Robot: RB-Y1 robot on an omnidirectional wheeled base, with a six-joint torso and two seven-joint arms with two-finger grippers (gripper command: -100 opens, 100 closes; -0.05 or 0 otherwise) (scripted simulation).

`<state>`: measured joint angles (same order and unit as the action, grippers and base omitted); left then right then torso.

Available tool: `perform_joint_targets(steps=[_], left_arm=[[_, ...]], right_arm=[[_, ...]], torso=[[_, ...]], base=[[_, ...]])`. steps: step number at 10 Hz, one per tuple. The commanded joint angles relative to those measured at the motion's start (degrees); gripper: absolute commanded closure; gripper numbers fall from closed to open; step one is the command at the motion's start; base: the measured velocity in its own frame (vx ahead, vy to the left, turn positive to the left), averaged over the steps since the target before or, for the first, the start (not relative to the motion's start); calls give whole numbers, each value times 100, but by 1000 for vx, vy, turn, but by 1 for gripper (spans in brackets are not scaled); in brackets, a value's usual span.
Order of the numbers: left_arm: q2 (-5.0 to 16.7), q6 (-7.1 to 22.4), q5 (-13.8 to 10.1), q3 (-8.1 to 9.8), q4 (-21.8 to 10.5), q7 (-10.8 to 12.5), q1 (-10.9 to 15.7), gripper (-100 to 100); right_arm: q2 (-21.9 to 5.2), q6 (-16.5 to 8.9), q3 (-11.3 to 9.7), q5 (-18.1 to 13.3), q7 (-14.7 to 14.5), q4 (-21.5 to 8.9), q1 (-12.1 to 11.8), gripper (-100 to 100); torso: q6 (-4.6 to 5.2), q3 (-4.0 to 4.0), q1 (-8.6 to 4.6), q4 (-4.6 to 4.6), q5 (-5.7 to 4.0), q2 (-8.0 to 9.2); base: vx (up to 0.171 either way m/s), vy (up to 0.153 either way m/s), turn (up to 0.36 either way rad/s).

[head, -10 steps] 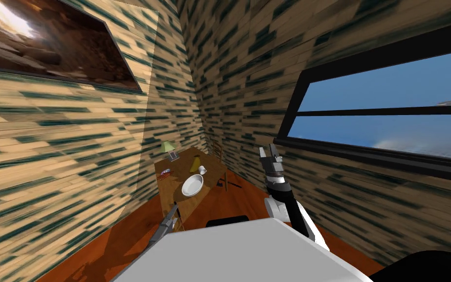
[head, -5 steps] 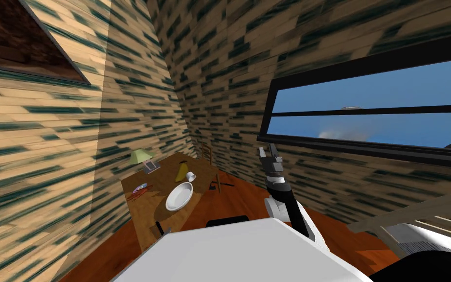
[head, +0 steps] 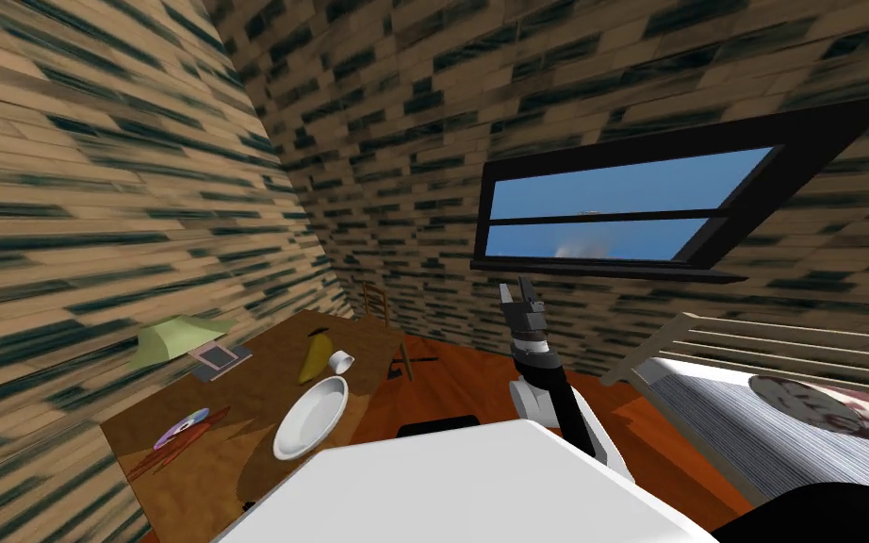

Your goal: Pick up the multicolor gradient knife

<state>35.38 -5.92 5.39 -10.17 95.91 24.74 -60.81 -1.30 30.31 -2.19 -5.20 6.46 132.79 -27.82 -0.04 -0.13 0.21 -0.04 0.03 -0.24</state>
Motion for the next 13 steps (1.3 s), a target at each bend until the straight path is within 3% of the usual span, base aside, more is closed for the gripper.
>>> perform_joint_targets(steps=[1,6,7,13], left_arm=[[37,49,-17,-71,-230,91,21,-100],[370,564,-187,-478,-837,604,-258,-100],[370,564,-187,-478,-845,604,-258,-100],[626,1066,-409,-942,-1441,1150,-444,-100]], right_arm=[[0,0,0,0,0,0,0,0],[0,0,0,0,0,0,0,0],[0,0,1,0,0,0,-1,0],[-1,0,1,0,0,0,-1,0]], torso=[[0,0,0,0,0,0],[-2,0,0,0,0,0],[-4,-3,6,-1,1,-6],[-5,-3,3,0,2,-5]], base=[[33,21,-314],[41,30,-373],[42,38,-207],[38,39,-326]])
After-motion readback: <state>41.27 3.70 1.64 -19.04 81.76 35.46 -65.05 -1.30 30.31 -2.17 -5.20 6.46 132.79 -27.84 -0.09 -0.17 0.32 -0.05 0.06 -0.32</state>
